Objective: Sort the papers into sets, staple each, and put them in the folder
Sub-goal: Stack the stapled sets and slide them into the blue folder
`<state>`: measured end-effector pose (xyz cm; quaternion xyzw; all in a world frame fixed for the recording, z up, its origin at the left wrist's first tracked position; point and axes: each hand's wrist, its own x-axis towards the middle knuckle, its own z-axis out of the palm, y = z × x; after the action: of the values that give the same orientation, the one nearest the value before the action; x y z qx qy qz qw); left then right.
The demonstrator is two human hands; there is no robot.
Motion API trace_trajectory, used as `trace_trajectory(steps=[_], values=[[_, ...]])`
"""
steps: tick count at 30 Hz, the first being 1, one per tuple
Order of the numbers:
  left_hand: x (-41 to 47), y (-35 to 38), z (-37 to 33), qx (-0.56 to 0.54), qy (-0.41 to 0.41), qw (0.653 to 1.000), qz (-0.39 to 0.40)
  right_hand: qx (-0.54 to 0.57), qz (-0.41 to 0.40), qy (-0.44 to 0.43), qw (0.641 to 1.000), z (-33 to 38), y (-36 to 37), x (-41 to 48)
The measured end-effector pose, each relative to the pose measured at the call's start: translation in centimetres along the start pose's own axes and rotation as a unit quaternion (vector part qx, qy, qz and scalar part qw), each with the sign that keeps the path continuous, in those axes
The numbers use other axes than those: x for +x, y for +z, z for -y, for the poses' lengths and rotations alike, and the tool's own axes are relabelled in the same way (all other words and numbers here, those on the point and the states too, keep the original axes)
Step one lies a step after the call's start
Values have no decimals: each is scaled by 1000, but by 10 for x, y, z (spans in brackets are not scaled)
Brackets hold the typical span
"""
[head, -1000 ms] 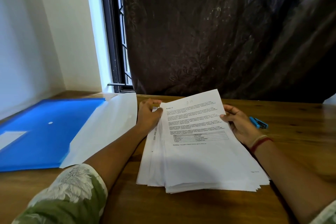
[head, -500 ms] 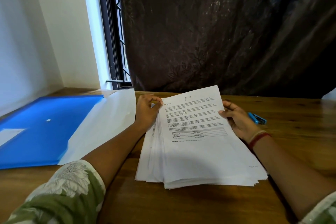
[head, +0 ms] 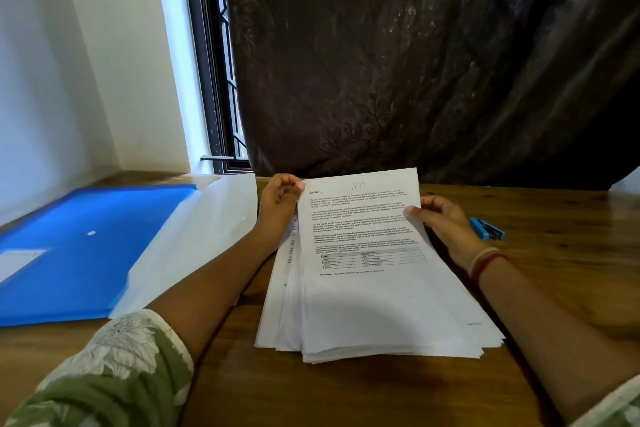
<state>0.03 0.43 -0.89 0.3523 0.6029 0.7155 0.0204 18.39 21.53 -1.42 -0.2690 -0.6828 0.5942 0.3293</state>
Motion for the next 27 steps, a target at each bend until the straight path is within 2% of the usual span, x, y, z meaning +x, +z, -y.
trace_trajectory(steps=[5,11,17,22,27], values=[[3,-1,2,-108,-77,991,-10,16,5,-48,999,7,6,-8],[6,0,-1,-238,-148,960,-12,41,1,-82,996,18,5,-9],[5,-3,-3,-324,-221,920,2,36,85,-87,992,26,4,-16],[4,-2,-7,-344,-239,908,-20,16,194,-40,980,21,0,-13],[3,-4,-7,-247,-214,945,-24,7,247,-18,969,15,-3,-10]])
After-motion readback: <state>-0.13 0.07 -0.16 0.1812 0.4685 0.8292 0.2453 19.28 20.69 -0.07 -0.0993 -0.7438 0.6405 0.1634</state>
